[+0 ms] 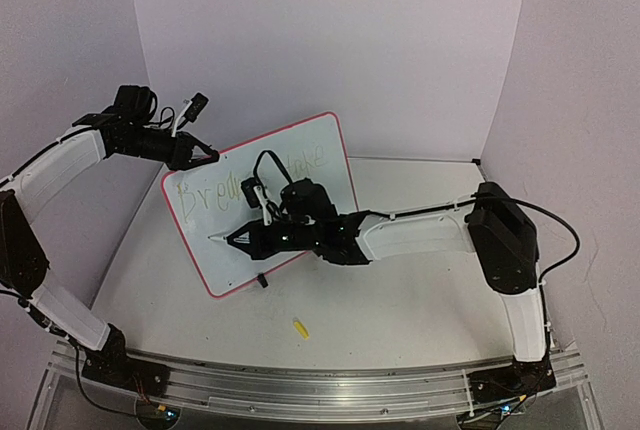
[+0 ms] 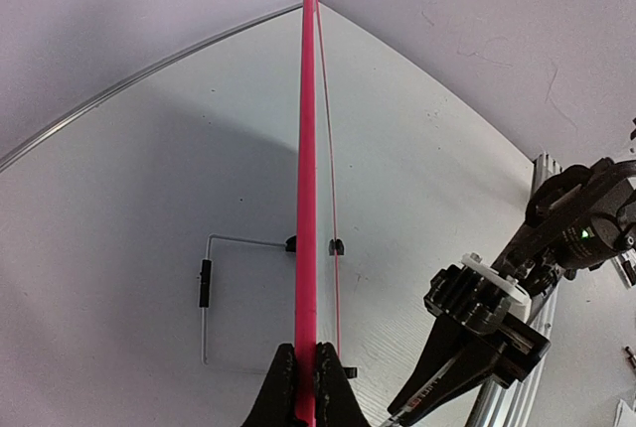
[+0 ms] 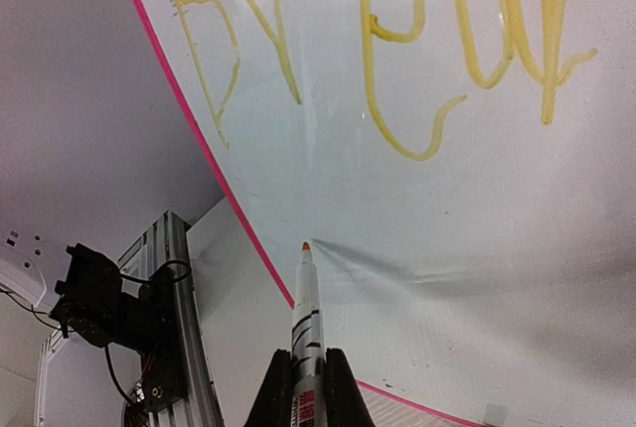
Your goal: Write a sentence on the whiteboard
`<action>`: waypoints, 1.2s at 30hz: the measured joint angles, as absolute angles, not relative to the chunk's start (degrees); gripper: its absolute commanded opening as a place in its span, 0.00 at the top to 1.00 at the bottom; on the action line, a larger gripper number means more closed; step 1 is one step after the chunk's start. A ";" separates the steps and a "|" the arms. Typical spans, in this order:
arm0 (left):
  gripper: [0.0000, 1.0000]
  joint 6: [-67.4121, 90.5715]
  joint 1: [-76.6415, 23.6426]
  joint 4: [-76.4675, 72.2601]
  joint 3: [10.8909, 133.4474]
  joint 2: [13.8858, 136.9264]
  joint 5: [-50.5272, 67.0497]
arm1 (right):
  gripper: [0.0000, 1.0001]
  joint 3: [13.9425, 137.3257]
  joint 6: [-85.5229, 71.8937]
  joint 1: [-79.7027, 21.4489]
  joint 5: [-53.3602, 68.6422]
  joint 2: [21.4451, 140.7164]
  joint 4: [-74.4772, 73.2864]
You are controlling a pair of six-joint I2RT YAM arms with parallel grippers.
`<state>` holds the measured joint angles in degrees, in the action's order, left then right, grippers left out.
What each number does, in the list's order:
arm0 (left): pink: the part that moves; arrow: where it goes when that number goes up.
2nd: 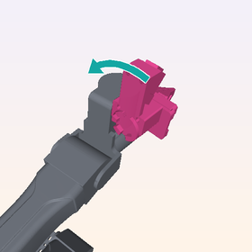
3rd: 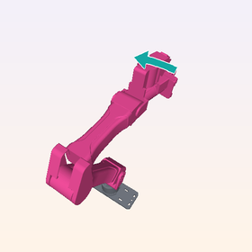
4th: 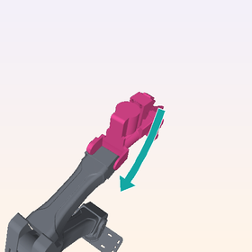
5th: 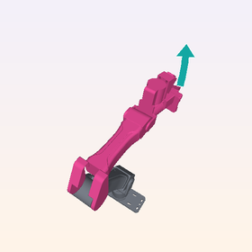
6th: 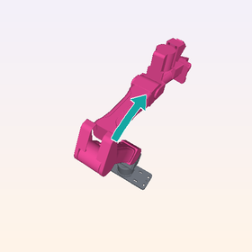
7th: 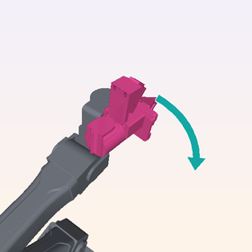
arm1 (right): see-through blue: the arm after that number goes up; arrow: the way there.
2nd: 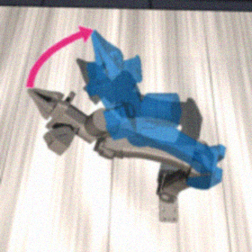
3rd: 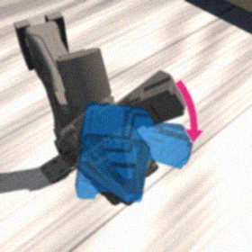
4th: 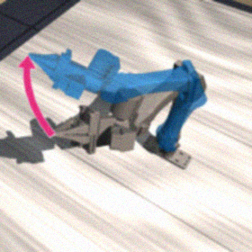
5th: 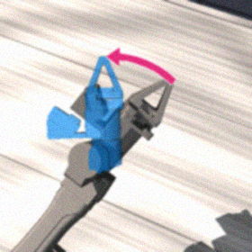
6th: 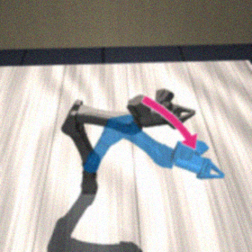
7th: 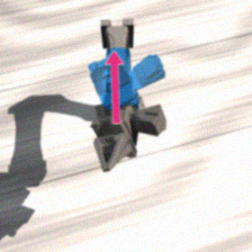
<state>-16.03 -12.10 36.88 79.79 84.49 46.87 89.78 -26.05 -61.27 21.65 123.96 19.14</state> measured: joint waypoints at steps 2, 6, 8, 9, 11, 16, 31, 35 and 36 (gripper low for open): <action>1.00 -16.07 -12.12 36.83 79.79 84.49 46.81 | 1.00 89.94 -26.22 -60.91 21.91 124.21 19.24; 1.00 -16.09 -12.17 36.82 79.79 84.49 46.75 | 1.00 91.00 -26.41 -60.67 22.13 124.58 19.21; 1.00 -16.09 -12.21 36.82 79.79 84.49 46.72 | 1.00 92.05 -26.40 -60.73 22.19 124.88 19.21; 1.00 -16.08 -12.21 36.82 79.79 84.49 46.72 | 1.00 92.57 -26.39 -60.73 22.24 125.02 19.20; 1.00 -16.08 -12.21 36.80 79.79 84.49 46.72 | 1.00 93.60 -26.26 -60.68 22.49 125.31 19.03; 1.00 -16.08 -12.23 36.82 79.79 84.49 46.71 | 1.00 94.41 -25.94 -60.66 23.19 125.69 18.63; 1.00 -16.08 -12.32 36.82 79.79 84.49 46.70 | 1.00 87.90 -25.30 -60.62 25.05 125.69 15.05; 1.00 -16.07 -12.37 36.82 79.79 84.49 46.68 | 1.00 86.36 -25.30 -60.62 25.17 125.71 14.10; 1.00 -16.06 -12.38 36.82 79.79 84.49 46.67 | 1.00 86.33 -25.29 -60.62 25.21 125.77 13.85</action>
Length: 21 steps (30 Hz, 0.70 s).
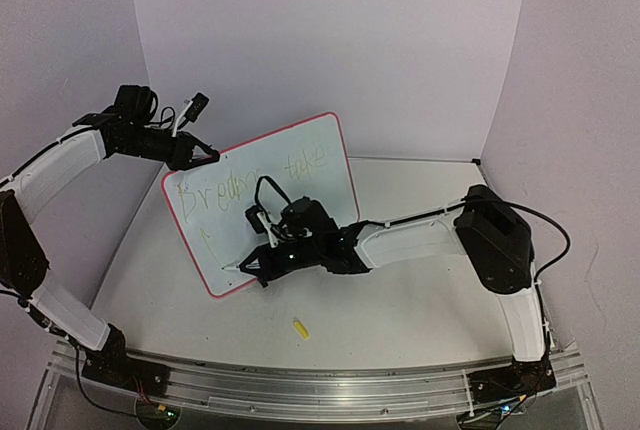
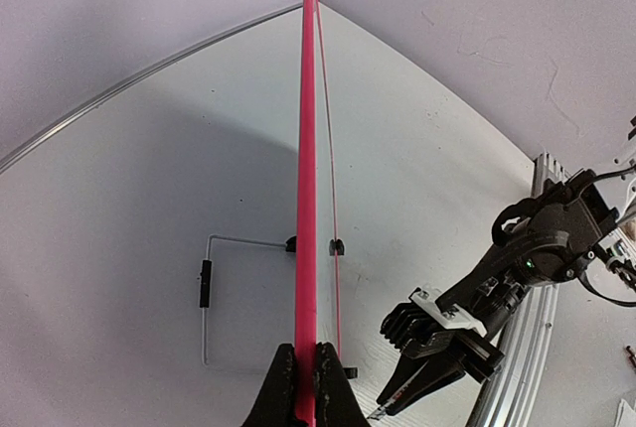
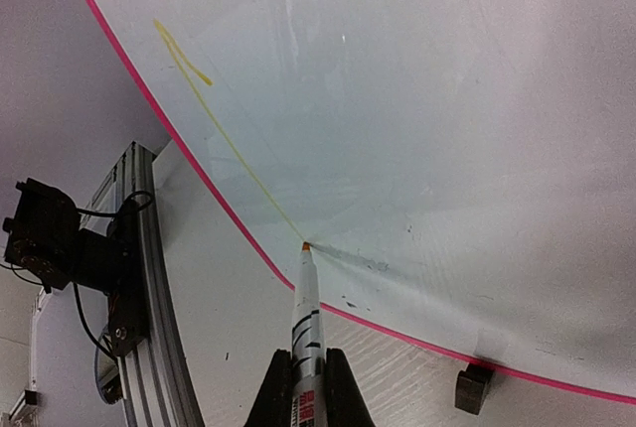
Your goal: Write a sentence on the whiteboard
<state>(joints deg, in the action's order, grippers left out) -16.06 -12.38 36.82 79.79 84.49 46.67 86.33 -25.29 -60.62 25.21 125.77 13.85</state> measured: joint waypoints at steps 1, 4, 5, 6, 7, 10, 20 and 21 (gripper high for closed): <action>1.00 -16.08 -12.38 36.82 79.79 84.49 46.65 | 1.00 86.35 -25.28 -60.62 25.28 125.86 13.83; 1.00 -16.06 -12.39 36.81 79.79 84.49 46.62 | 1.00 86.87 -25.21 -60.70 25.90 126.42 13.69; 1.00 -16.08 -12.40 36.80 79.79 84.49 46.61 | 1.00 87.23 -25.16 -60.72 26.23 126.74 13.64; 1.00 -16.08 -12.40 36.80 79.79 84.49 46.61 | 1.00 87.66 -25.11 -60.82 26.55 127.10 13.59; 1.00 -16.08 -12.40 36.80 79.79 84.49 46.59 | 1.00 88.02 -25.10 -60.86 26.83 127.38 13.62; 1.00 -16.08 -12.43 36.80 79.79 84.49 46.54 | 1.00 88.29 -25.41 -61.12 27.40 127.55 14.29; 1.00 -16.08 -12.49 36.78 79.79 84.49 46.41 | 1.00 84.86 -26.82 -61.17 28.15 124.50 21.39; 1.00 -16.08 -12.49 36.77 79.79 84.49 46.41 | 1.00 84.86 -26.84 -61.17 28.10 124.42 21.73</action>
<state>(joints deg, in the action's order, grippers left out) -16.08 -12.49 36.77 79.79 84.49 46.41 84.86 -26.84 -61.17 28.10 124.42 21.73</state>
